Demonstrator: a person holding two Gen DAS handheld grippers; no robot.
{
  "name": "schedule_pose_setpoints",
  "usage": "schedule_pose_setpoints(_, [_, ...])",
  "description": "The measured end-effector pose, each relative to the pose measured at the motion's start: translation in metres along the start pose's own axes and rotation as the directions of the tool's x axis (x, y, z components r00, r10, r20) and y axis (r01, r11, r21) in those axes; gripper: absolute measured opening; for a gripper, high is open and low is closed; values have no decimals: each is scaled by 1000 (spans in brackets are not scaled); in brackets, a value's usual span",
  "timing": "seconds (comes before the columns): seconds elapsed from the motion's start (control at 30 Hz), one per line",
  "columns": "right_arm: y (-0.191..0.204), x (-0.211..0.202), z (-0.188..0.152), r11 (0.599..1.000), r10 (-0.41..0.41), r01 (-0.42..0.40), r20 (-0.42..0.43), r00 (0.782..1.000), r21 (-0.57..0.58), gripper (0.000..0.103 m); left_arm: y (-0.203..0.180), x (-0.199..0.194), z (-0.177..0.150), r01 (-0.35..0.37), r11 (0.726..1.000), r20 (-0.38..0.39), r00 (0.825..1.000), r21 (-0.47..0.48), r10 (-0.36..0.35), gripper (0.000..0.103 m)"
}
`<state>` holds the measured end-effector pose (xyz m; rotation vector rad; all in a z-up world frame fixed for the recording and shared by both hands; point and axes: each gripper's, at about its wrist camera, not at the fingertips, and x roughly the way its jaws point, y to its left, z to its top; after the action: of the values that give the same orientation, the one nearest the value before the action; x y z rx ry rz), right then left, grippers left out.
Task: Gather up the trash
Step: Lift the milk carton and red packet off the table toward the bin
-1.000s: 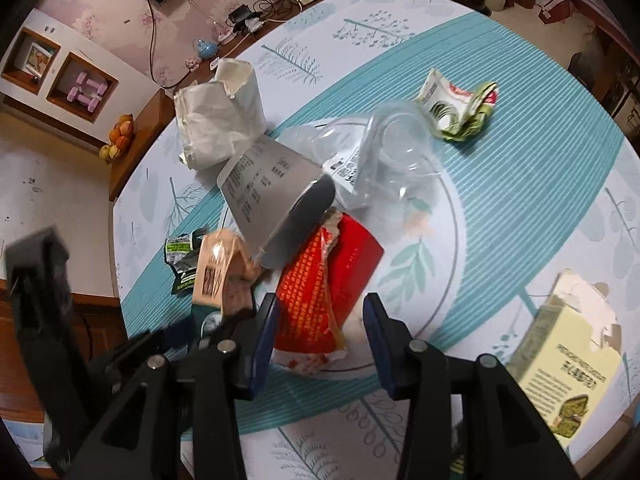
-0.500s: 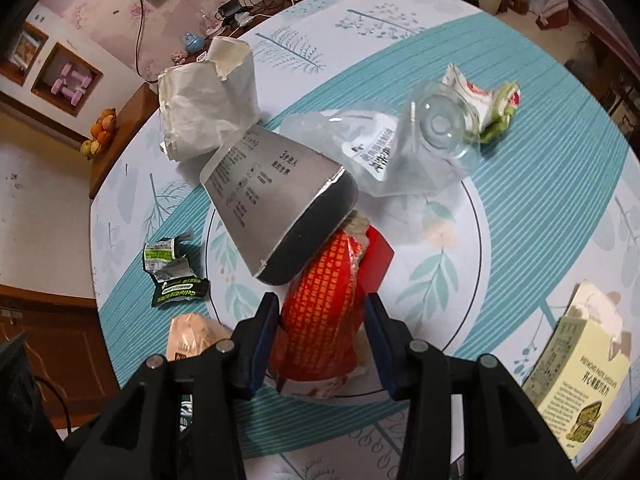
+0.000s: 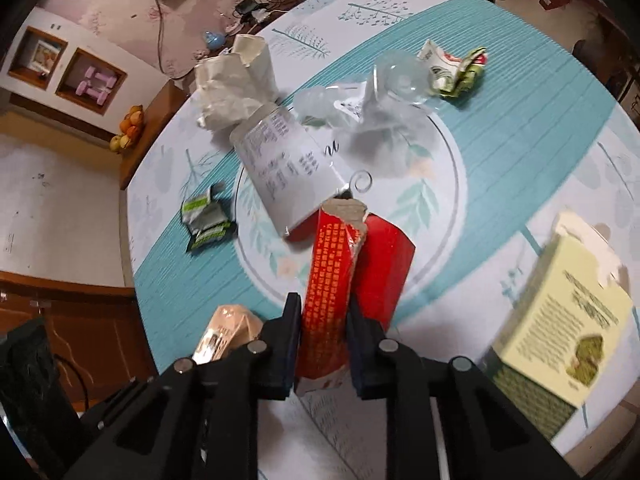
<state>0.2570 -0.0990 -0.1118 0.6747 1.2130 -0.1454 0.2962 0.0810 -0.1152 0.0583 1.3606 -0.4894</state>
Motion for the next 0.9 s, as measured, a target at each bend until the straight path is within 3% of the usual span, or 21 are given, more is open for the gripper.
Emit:
schedule_pose_setpoints(0.23, [-7,-44,-41,995,47,-45,21,999,-86,21,-21,-29,-36,-22,1000,42,999,-2,23,44])
schedule_pose_setpoints(0.47, [-30,-93,-90,977,109,-99,41,993,-191,21,-66,-64,-94,-35,999,99,994,-32,37,44])
schedule_pose_setpoints(0.9, [-137,-172,-184,942,185,-167,33,982,-291,21,-186,-85,-205,-109,993,144,983,-54,116,44])
